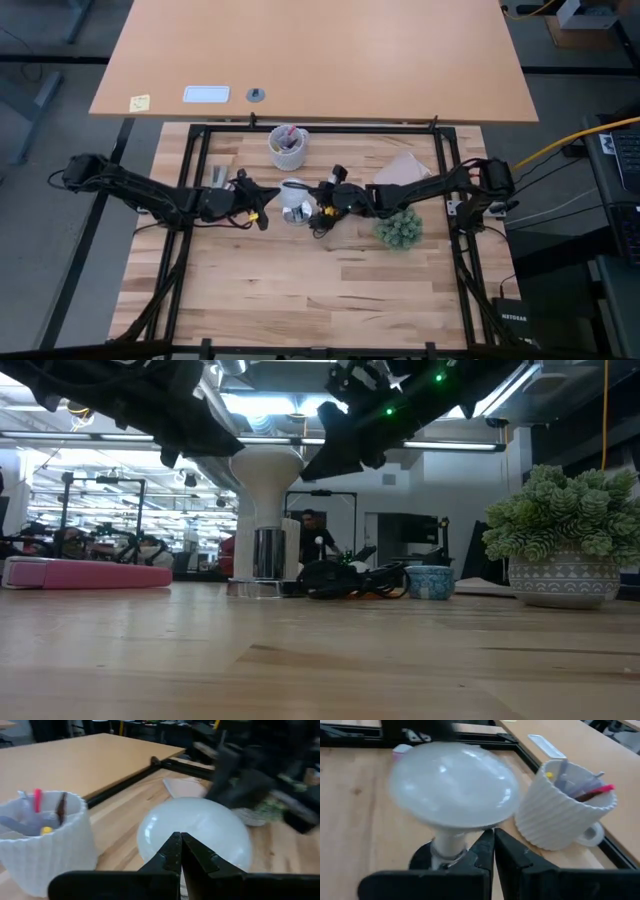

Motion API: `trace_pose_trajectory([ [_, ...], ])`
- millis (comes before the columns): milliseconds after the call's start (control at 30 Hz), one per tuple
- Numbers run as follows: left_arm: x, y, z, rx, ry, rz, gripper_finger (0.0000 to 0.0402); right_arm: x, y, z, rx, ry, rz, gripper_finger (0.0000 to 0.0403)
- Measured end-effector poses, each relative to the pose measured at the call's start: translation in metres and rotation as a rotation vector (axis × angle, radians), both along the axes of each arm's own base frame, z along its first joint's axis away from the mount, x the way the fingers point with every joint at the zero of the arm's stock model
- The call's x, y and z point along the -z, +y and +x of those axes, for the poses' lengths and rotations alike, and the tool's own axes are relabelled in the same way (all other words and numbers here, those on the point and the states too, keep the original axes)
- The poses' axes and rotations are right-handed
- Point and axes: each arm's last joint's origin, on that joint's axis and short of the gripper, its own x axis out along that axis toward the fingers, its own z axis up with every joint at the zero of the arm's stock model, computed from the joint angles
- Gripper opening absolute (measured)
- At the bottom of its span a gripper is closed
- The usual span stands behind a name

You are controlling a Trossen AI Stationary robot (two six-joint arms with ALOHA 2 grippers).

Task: Screw lightbulb
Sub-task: Remove the light bulb from the silver lamp

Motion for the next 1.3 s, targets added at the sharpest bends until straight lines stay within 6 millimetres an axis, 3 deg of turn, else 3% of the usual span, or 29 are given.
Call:
trace_pose_trajectory([
  [233, -0.002, -0.008, 0.000, 0.044, -0.027, -0.017, 0.0000, -0.001, -0.017, 0.001, 0.042, -0.017, 0.001, 0.0019],
  [467, -0.013, -0.010, 0.002, 0.050, -0.106, 0.068, 0.0000, -0.006, -0.019, 0.001, 0.046, -0.021, -0.075, 0.0019],
  [700, -0.020, -0.003, 0.002, -0.034, -0.126, 0.161, 0.0000, -0.046, -0.018, -0.020, 0.061, -0.058, -0.128, 0.0019],
  [867, -0.019, 0.006, 0.003, -0.076, -0.110, 0.166, 0.0000, -0.063, -0.001, -0.034, -0.033, -0.072, -0.059, 0.0019],
  [1100, -0.012, 0.017, 0.002, -0.129, -0.040, 0.155, 0.0000, -0.049, 0.031, -0.028, -0.177, -0.036, -0.001, 0.0019],
  [1300, -0.004, 0.019, 0.001, -0.117, 0.002, 0.092, 0.0000, -0.030, 0.037, -0.015, -0.184, -0.041, 0.011, 0.0019],
])
